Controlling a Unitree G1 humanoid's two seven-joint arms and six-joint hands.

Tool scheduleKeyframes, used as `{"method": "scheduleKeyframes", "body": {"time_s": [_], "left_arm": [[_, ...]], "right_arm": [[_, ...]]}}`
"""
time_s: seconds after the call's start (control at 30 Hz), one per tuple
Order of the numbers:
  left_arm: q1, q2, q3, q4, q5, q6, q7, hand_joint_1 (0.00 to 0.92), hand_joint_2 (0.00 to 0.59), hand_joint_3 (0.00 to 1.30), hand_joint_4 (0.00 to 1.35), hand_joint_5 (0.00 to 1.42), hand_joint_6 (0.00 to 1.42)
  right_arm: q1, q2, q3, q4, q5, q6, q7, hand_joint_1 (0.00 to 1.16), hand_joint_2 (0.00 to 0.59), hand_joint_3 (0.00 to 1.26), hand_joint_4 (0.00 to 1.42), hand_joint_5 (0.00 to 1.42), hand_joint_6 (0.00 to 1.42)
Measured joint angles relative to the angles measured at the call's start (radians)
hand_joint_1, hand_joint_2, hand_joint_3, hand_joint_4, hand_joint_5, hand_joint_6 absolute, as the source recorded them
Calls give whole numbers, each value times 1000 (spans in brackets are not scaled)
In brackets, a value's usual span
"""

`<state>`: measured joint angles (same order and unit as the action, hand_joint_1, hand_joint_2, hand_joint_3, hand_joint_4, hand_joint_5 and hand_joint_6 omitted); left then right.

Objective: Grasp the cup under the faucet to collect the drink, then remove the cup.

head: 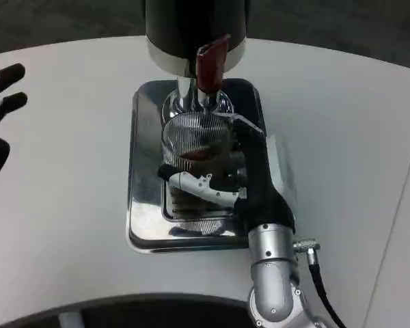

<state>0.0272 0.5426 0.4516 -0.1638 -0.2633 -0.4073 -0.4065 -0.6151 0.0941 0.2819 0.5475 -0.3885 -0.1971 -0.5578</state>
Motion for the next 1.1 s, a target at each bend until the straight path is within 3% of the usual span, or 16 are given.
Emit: {"method": "scheduleKeyframes", "body": {"time_s": [0.43, 0.63, 0.73, 0.93, 1.1], "left_arm": [[0, -8, -23, -8, 2, 4, 0, 0, 198, 91, 0, 75, 1], [8, -2, -36, -11, 53, 3, -1, 0, 197, 0, 0, 0, 0], [21, 20, -42, -14, 121, 2, -7, 0, 186, 0, 0, 0, 0], [85, 116, -70, -63, 323, -3, -35, 0, 167, 0, 0, 0, 0], [113, 168, -99, -117, 478, 2, -45, 0, 122, 0, 0, 0, 0]], "right_arm": [[107, 9, 30, -184, -50, 64, 10, 1094, 75, 704, 931, 939, 1234], [176, 17, 37, -298, -76, 108, 46, 1094, 75, 704, 931, 939, 1252], [209, 17, 36, -340, -76, 115, 70, 1094, 75, 704, 931, 939, 1255], [279, -6, 33, -441, -76, 138, 111, 1094, 68, 706, 942, 951, 1261], [319, -21, 34, -522, -73, 146, 143, 1096, 63, 710, 942, 955, 1264]]}}
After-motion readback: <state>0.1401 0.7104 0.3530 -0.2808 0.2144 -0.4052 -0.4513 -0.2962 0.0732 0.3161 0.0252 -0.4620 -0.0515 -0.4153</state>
